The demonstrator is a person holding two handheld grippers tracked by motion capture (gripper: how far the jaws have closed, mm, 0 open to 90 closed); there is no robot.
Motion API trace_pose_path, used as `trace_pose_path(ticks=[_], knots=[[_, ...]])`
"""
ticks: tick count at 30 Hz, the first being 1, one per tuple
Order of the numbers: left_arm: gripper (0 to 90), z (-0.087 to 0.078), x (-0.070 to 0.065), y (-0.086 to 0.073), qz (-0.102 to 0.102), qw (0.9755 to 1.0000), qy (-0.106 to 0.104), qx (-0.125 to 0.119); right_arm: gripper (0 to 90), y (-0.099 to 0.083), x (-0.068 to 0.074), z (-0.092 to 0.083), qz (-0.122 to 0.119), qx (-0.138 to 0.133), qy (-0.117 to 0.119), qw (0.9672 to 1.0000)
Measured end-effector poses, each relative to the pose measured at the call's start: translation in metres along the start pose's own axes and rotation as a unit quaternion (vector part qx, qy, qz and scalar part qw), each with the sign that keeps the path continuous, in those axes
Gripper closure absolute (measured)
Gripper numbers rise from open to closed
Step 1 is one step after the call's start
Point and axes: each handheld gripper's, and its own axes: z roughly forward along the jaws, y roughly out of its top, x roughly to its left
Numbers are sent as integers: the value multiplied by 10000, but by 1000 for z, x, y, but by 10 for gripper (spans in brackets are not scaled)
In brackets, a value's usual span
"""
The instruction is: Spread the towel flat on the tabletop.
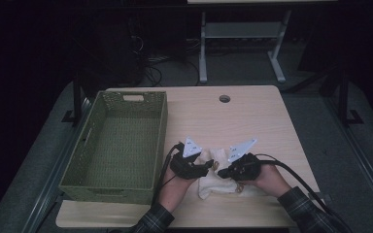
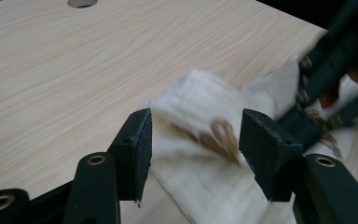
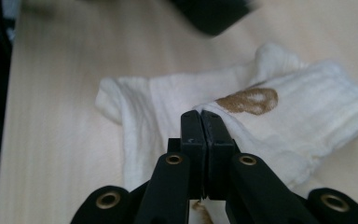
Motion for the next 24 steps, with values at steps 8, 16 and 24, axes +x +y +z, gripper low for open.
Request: trace_pose_path(ticks=[8,16,24], knots=[[435,6,2,-3,74,9998,-19,164,738,-5,19,-15,-86,-142,136,9998],[435,12,-3,-2,179,9994,-171,235,728,-28,-12,-58,608,-636,-299,9957],[401,26,-26,8,425,9969,-617,256,679,-46,-51,-57,1128,-603,-370,9911]])
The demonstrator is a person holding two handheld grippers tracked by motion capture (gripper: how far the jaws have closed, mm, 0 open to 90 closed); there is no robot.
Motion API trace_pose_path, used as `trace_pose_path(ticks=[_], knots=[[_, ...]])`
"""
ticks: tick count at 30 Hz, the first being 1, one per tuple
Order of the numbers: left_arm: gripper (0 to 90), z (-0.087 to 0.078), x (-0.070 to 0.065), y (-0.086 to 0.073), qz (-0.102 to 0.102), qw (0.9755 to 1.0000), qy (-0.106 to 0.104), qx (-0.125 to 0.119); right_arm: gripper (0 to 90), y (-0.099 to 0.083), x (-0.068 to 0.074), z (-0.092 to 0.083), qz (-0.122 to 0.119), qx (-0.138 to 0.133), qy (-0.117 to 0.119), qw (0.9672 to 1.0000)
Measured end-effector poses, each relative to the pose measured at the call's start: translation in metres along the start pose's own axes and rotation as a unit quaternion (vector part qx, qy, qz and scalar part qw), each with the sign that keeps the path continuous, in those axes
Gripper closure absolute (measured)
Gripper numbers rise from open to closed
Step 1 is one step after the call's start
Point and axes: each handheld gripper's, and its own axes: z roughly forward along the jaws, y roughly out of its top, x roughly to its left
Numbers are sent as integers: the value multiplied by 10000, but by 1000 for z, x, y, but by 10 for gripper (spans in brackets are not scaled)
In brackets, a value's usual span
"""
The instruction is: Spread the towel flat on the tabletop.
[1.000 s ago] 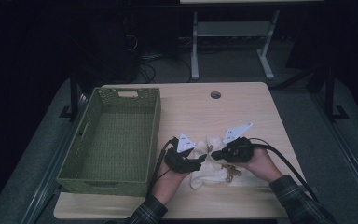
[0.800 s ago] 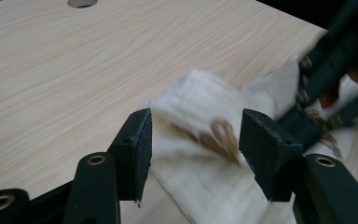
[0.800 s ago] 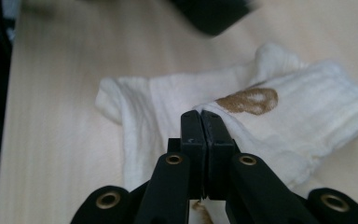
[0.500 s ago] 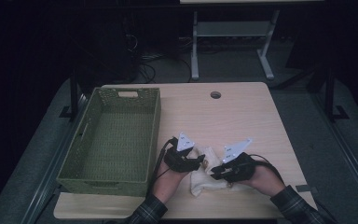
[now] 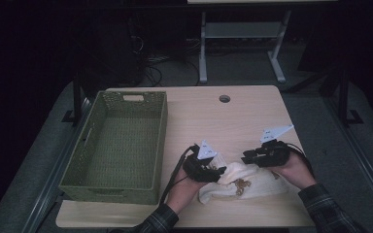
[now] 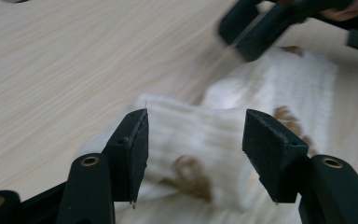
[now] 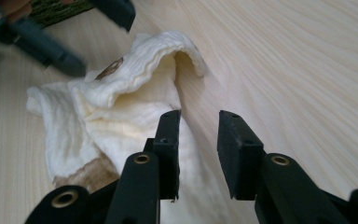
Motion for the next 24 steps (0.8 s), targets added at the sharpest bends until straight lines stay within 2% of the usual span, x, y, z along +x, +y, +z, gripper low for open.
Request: trace_pose_path(ticks=[1,2,3,5,6,7,8,9,10,11,12,15,19,21,22,23,24], knots=[[400,0,0,0,0,10000,0,0,679,0,0,0,0,0,0,10000],[400,6,-6,2,92,9999,-29,57,665,2,-2,8,9,48,128,9999],[400,6,-6,2,92,9999,-29,57,661,3,-2,12,7,86,164,9998],[406,12,-10,1,146,9997,-49,188,661,4,-2,17,-17,139,203,9997],[506,17,-12,0,231,9991,-36,363,670,6,-2,28,-35,272,306,9992],[543,17,-12,0,231,9991,-36,363,670,6,-2,28,-35,272,306,9992],[543,18,-11,-1,240,9988,-40,434,686,6,-2,31,-30,351,318,9989],[631,18,-10,-2,228,9985,-73,483,760,6,-2,35,-51,418,331,9986],[768,16,-7,-2,201,9984,-50,524,856,4,-2,38,-140,488,299,9983],[812,16,-7,-2,201,9984,-50,524,856,4,-2,38,-140,488,299,9983],[844,12,-4,-1,157,9986,-39,509,883,4,-2,35,-149,438,294,9985],[850,6,0,-1,100,9991,57,420,887,5,-1,28,-164,306,251,9991],[849,-11,9,-1,16,9990,344,296,889,6,8,6,-305,-47,159,9994],[848,-14,12,-3,-34,9987,399,314,889,6,15,-6,-368,-205,190,9989],[846,-15,13,-5,-53,9984,430,352,890,4,24,-13,-446,-274,271,9983],[846,-16,14,-7,-90,9983,422,392,890,4,24,-13,-446,-274,271,9983],[839,-15,15,-11,-149,9981,426,430,889,-1,34,-13,-484,-227,415,9977]])
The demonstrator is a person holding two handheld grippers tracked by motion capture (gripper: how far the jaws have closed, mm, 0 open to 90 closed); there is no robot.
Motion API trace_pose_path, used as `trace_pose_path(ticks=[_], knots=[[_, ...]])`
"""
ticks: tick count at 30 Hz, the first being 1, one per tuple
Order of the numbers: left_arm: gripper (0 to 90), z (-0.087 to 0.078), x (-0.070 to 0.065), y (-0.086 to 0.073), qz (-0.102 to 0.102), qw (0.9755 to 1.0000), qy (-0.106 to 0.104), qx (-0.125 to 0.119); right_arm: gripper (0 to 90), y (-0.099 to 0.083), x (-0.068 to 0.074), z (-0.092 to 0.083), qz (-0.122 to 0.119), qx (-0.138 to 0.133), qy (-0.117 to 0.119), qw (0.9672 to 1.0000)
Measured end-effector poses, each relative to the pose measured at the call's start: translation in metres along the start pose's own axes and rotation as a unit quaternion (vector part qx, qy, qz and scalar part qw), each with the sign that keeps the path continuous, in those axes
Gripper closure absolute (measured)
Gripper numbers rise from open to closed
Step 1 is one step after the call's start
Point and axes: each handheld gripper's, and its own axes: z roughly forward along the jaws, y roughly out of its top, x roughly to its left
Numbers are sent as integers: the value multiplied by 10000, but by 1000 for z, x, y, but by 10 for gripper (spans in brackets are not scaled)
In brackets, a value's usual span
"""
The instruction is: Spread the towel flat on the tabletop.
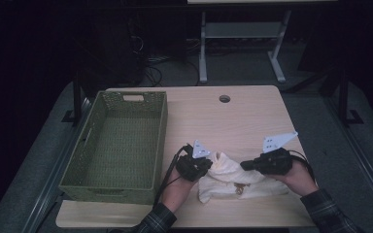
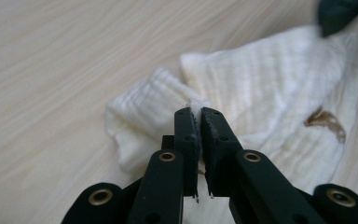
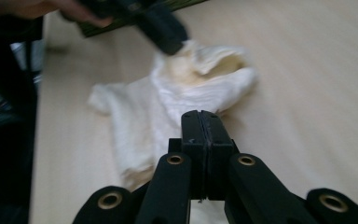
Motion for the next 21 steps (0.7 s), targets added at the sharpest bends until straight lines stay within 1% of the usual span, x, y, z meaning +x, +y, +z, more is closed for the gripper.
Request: trace_pose_path(ticks=[1,2,3,4,5,6,7,8,9,10,11,12,13,14,15,16,17,18,19,21], knots=[[837,0,0,0,0,10000,0,0,889,-3,6,2,-29,60,68,10000],[832,1,1,-2,1,9999,-20,106,889,-5,11,5,-44,124,146,9998],[829,1,1,-2,1,9999,-20,106,889,-8,15,9,-50,200,231,9995],[824,3,1,-4,-10,9999,-3,163,889,-11,19,13,-25,269,343,9990],[821,3,1,-4,-10,9999,-3,163,889,-13,23,16,-14,349,418,9985],[818,5,2,-5,-10,9998,16,222,889,-17,27,21,-124,500,459,9976],[814,5,2,-5,-10,9998,16,222,889,-19,30,25,-125,591,540,9967],[809,8,4,-7,2,9996,16,275,889,-21,33,29,-132,639,626,9959],[802,9,4,-8,29,9995,20,301,888,-23,35,32,-179,735,689,9948],[795,9,4,-8,29,9995,20,301,888,-23,35,32,-179,735,689,9948],[795,11,4,-9,0,9995,-2,332,885,-23,38,36,-193,814,715,9939],[791,15,4,-10,27,9992,-10,406,860,-23,39,39,-323,858,704,9933],[792,15,4,-10,27,9992,-10,406,860,-23,39,39,-323,858,704,9933],[792,17,4,-11,2,9989,-30,458,832,-22,39,37,-278,796,717,9939],[792,18,3,-12,-3,9988,-25,488,817,-19,37,32,-230,648,688,9953],[791,21,4,-13,-21,9983,-33,584,788,-16,33,23,-94,381,595,9975],[792,21,4,-13,-21,9983,-33,584,788,-16,33,23,-94,381,595,9975],[792,22,6,-14,18,9981,-29,619,785,-14,30,19,-59,294,516,9982],[792,23,6,-15,6,9979,-28,649,783,-13,26,15,-36,208,430,9989],[792,25,6,-16,-71,9980,-15,624,776,-9,15,9,17,49,225,9997]])
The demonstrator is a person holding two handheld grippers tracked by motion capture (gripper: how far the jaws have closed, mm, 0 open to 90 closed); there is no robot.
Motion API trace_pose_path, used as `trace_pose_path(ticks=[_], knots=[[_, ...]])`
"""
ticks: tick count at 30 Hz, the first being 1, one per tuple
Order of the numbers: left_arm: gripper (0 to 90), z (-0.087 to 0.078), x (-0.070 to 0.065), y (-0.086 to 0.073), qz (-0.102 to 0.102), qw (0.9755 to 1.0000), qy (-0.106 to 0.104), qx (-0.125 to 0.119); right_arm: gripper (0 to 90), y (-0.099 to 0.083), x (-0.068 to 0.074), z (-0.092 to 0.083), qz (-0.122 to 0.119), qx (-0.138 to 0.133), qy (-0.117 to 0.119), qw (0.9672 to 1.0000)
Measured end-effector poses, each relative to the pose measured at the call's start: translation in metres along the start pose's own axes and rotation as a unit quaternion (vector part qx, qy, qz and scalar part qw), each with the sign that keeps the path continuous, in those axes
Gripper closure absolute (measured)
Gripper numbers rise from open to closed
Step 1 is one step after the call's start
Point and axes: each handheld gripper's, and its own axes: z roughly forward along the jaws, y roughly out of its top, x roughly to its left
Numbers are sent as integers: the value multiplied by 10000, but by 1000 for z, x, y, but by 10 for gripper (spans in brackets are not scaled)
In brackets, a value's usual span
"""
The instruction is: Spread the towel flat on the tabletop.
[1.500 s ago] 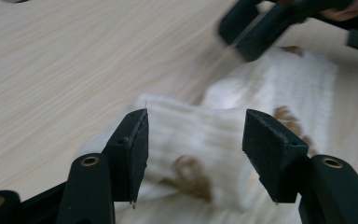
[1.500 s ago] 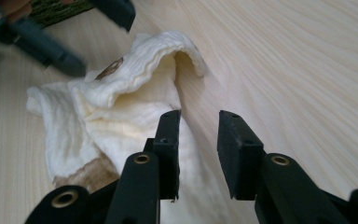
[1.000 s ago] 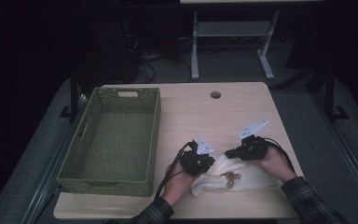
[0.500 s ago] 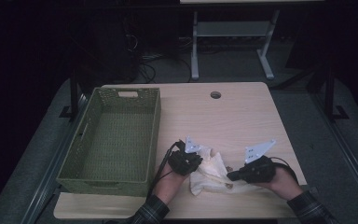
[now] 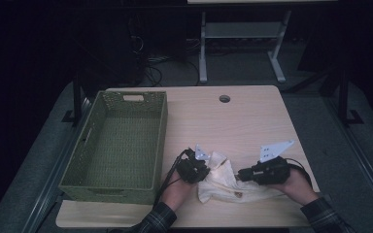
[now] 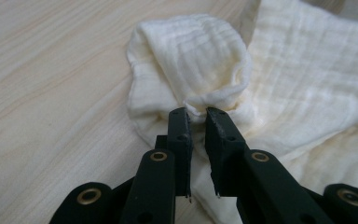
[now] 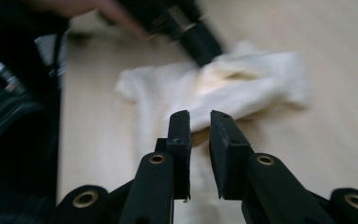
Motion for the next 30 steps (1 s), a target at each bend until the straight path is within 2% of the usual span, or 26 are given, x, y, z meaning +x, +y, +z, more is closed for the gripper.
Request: trace_pose_path(ticks=[2,5,6,7,8,11,14,16,19,20,21,22,26,30], knots=[[791,1,1,0,45,10000,29,30,762,4,-15,-1,97,-10,-229,9997],[791,3,0,-1,19,10000,10,46,742,8,-32,8,216,80,-361,9991],[790,3,1,-1,75,9999,22,76,733,9,-39,13,270,145,-391,9988],[786,3,1,-1,72,9999,18,96,718,9,-48,22,352,227,-286,9987],[785,3,1,-1,72,9999,18,96,718,9,-48,22,352,227,-286,9987],[783,3,1,-1,67,9999,18,88,688,9,-57,40,329,500,-173,9981],[781,3,1,-1,123,9999,31,114,668,10,-58,46,262,558,-105,9980],[780,2,1,-1,130,9998,34,143,662,12,-58,52,235,472,17,9986],[777,3,1,-1,130,9998,39,146,772,12,-59,58,209,486,154,9985],[777,3,1,-1,130,9998,39,146,772,12,-59,58,209,486,154,9985],[776,3,1,-1,129,9998,34,145,867,12,-58,62,193,549,167,9982],[774,3,1,-1,129,9998,34,145,867,12,-58,62,193,549,167,9982],[756,3,1,-1,103,9999,42,113,883,14,-58,55,180,509,5,9985],[748,1,2,-1,107,9999,28,97,887,16,-59,32,212,190,-251,9993]])
